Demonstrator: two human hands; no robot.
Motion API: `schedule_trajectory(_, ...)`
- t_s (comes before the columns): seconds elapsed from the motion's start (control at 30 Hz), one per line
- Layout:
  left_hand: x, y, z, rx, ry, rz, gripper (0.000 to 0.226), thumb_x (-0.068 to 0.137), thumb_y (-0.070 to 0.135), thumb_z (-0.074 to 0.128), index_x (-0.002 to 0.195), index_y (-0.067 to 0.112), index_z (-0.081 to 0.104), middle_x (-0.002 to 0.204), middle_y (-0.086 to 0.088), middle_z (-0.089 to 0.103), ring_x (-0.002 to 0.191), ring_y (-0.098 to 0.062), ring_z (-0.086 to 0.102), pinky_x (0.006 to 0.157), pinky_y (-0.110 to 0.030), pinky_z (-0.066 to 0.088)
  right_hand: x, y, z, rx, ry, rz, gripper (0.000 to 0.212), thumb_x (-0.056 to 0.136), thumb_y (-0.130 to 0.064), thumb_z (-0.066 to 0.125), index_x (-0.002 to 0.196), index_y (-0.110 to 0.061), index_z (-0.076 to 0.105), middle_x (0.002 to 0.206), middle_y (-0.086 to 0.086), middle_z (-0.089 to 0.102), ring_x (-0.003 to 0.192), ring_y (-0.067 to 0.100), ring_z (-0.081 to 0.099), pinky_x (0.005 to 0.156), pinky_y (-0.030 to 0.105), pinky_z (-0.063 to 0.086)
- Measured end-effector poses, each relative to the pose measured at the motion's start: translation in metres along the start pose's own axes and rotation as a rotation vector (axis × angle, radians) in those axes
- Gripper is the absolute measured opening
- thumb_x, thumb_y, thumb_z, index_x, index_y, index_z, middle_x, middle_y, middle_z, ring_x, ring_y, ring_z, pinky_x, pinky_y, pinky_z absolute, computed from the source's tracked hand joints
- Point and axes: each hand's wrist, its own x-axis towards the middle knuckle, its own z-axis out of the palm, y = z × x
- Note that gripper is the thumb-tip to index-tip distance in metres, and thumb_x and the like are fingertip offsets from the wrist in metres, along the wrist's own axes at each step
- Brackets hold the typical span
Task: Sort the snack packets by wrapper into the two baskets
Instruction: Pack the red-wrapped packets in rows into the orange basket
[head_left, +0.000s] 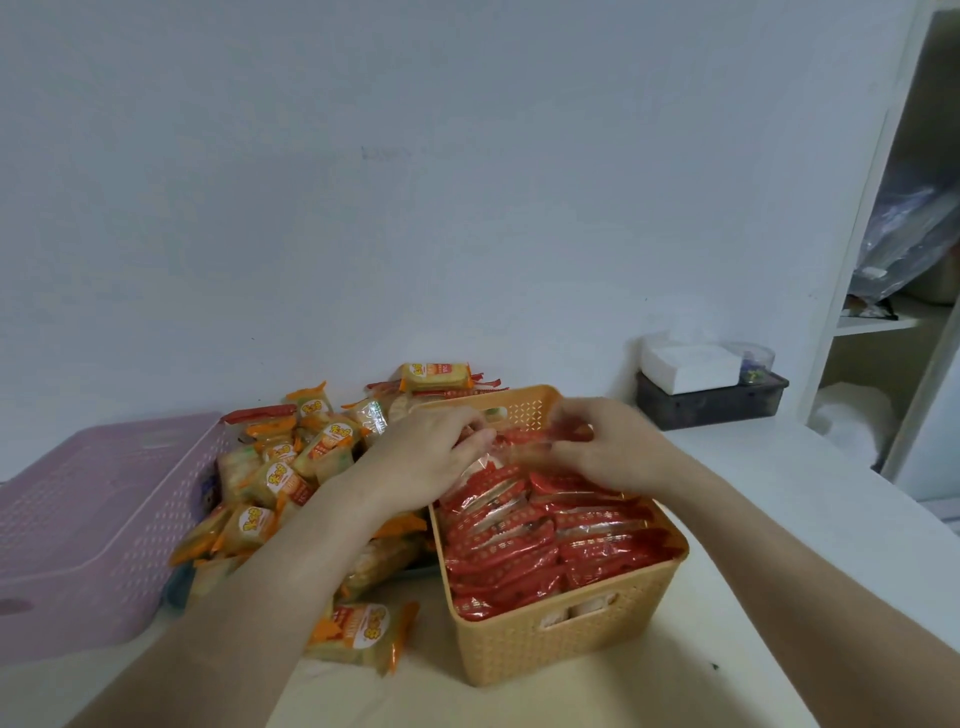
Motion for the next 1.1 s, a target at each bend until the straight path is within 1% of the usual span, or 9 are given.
schedule_trajectory(0.17,0.0,0.002,-0.001,0.116,-0.097,-0.031,0.043,0.101,0.048,0.027,0.083,0.024,0.058,0.084,0.008,0.054,0.085,-0.009,0.049,0.096,-0.047,0.039,-0.002,0.003,0.012,-0.338,0.078,-0.068,0.013,0.085,-0.028,0.05,0.095,-0.024,0.058,0.09,-0.004,0.057,0.098,0.022,0.056,0.089,0.044,0.044)
schedule_trajectory(0.3,-0.007,0.015,-0.001,0.292,-0.218,-0.047,0.055,0.093,0.067,0.018,0.12,0.033,0.052,0.102,0.012,0.064,0.105,-0.014,0.058,0.108,-0.055,0.023,-0.009,-0.001,0.014,-0.369,0.084,-0.056,0.021,0.087,-0.018,0.044,0.102,-0.026,0.057,0.093,-0.003,0.056,0.103,0.018,0.049,0.091,0.044,0.041)
schedule_trajectory(0.5,-0.014,0.014,0.002,0.197,-0.118,-0.064,0.058,0.09,0.07,0.024,0.124,0.03,0.048,0.081,0.017,0.056,0.103,-0.017,0.06,0.104,-0.049,0.03,-0.019,-0.005,0.019,-0.473,0.098,-0.046,0.02,0.092,-0.017,0.035,0.092,-0.021,0.054,0.085,-0.005,0.058,0.091,0.022,0.055,0.077,0.036,0.028)
schedule_trajectory(0.6,-0.012,0.012,-0.002,0.143,-0.12,-0.07,0.058,0.088,0.074,0.024,0.111,0.035,0.059,0.097,0.014,0.059,0.103,-0.013,0.053,0.1,-0.048,0.028,-0.026,-0.011,0.021,-0.461,0.04,-0.039,0.023,0.096,-0.029,0.03,0.092,-0.027,0.053,0.084,-0.008,0.059,0.083,0.017,0.051,0.083,0.039,0.026)
schedule_trajectory(0.7,-0.01,0.015,-0.004,0.24,-0.162,-0.071,0.059,0.092,0.07,0.019,0.099,0.033,0.066,0.092,0.012,0.052,0.098,-0.012,0.042,0.096,-0.048,0.028,-0.03,-0.015,0.025,-0.448,0.023,0.011,0.047,0.097,-0.05,0.024,0.078,-0.025,0.059,0.085,-0.008,0.065,0.086,0.016,0.057,0.09,0.043,0.029)
schedule_trajectory(0.8,-0.014,0.022,-0.002,0.318,-0.26,-0.097,0.059,0.095,0.064,0.015,0.091,0.027,0.061,0.089,0.007,0.06,0.098,-0.019,0.054,0.1,-0.055,0.03,-0.034,-0.019,0.03,-0.528,0.078,-0.007,0.058,0.096,-0.06,0.02,0.07,-0.024,0.057,0.08,-0.005,0.064,0.086,0.018,0.058,0.091,0.046,0.033)
schedule_trajectory(0.87,-0.02,0.023,-0.001,0.298,-0.219,-0.097,0.056,0.096,0.063,0.016,0.102,0.027,0.058,0.096,0.007,0.065,0.1,-0.019,0.058,0.104,-0.056,0.027,-0.036,-0.022,0.032,-0.493,0.083,-0.03,0.056,0.097,-0.058,0.022,0.066,-0.023,0.052,0.075,-0.006,0.06,0.082,0.02,0.056,0.087,0.044,0.036)
schedule_trajectory(0.97,-0.031,0.019,-0.004,0.25,-0.159,-0.066,0.048,0.097,0.06,0.022,0.092,0.031,0.059,0.083,0.015,0.061,0.084,-0.01,0.055,0.103,-0.05,0.03,-0.035,-0.022,0.031,-0.321,0.082,-0.066,0.052,0.098,-0.053,0.03,0.058,-0.022,0.044,0.064,-0.007,0.053,0.072,0.02,0.055,0.077,0.041,0.045)
schedule_trajectory(1.1,-0.041,0.016,-0.006,0.26,-0.173,-0.066,0.054,0.097,0.06,0.022,0.109,0.032,0.066,0.098,0.01,0.051,0.1,-0.009,0.04,0.099,-0.047,0.031,-0.036,-0.026,0.025,-0.084,0.065,-0.044,0.045,0.097,-0.044,0.04,0.065,-0.018,0.058,0.069,-0.005,0.063,0.075,0.018,0.06,0.079,0.042,0.048)
